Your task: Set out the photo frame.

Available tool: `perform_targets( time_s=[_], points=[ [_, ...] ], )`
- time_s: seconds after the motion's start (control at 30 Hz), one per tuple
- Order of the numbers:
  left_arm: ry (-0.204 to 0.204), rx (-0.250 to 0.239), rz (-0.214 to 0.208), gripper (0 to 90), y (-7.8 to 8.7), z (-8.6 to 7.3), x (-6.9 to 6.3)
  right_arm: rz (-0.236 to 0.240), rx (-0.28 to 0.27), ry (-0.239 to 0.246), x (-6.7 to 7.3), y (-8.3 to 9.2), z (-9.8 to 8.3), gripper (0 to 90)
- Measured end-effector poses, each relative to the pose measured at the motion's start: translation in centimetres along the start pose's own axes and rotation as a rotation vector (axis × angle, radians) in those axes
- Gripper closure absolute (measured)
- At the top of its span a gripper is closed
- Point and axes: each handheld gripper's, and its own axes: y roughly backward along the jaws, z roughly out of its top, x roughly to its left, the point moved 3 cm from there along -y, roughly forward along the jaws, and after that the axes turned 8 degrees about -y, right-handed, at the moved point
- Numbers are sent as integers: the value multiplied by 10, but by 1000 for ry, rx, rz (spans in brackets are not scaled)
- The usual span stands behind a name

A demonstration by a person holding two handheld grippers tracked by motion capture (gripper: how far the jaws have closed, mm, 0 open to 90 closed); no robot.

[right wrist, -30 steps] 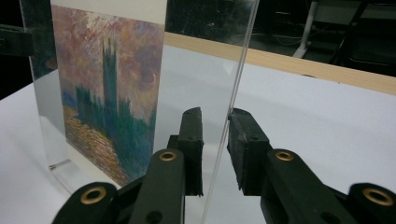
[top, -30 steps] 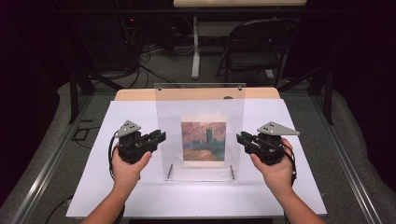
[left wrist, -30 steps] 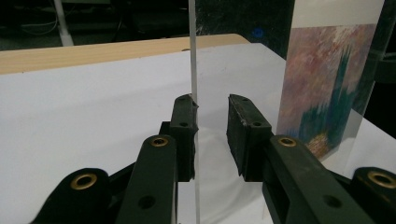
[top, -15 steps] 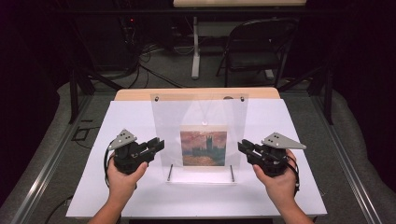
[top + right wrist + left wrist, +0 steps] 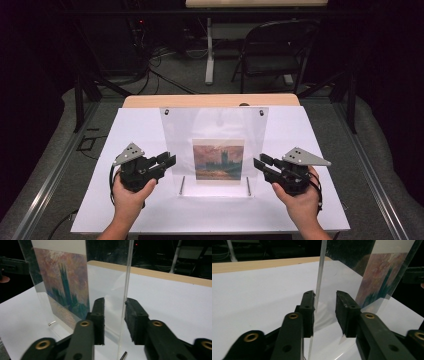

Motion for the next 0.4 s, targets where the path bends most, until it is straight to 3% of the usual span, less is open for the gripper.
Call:
perform_targets(
  time_s=[0.23, 0.4],
  points=[
    [-18, 0, 16, 523, 3, -16, 1, 21, -5, 16, -2, 2, -11, 514],
    [-13, 7, -13, 494, 6, -35, 3, 26, -4, -3, -9, 9, -27, 463]
  ],
)
